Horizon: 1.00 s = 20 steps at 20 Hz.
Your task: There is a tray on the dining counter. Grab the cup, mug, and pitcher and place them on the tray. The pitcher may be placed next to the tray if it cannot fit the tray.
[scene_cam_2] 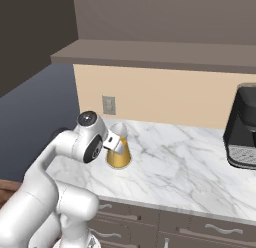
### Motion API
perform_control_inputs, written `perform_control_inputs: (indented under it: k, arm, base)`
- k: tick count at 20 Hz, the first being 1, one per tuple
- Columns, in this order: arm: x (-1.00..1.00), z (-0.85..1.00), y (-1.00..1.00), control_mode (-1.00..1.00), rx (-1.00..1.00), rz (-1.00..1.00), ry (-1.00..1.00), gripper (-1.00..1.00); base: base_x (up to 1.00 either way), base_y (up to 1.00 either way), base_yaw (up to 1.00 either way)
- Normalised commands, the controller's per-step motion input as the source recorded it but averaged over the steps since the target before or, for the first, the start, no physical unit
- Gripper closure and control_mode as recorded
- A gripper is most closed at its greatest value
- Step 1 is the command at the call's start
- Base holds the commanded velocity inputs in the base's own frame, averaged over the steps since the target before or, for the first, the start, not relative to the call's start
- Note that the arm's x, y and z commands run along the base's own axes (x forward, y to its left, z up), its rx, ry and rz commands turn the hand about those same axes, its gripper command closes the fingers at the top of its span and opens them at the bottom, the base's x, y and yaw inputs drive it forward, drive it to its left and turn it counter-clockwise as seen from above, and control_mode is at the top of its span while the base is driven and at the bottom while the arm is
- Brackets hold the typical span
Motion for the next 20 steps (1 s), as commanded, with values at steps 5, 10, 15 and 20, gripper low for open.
perform_control_inputs:
  k: [5, 10, 15, 20]
  arm:
    - [0.16, 0.0, 0.0, -1.0, 0.0, 0.0, 0.08, -1.0]
    - [0.21, 0.0, 0.0, -1.0, 0.0, 0.0, 0.01, -1.0]
    - [0.01, 0.0, 0.0, -1.0, 0.0, 0.04, 0.0, -1.0]
    - [0.01, 0.0, -0.02, -1.0, 0.0, 0.05, 0.0, -1.0]
  base:
    - [0.0, 0.0, 0.0]
    - [0.0, 0.0, 0.0]
    - [0.0, 0.0, 0.0]
    - [0.0, 0.0, 0.0]
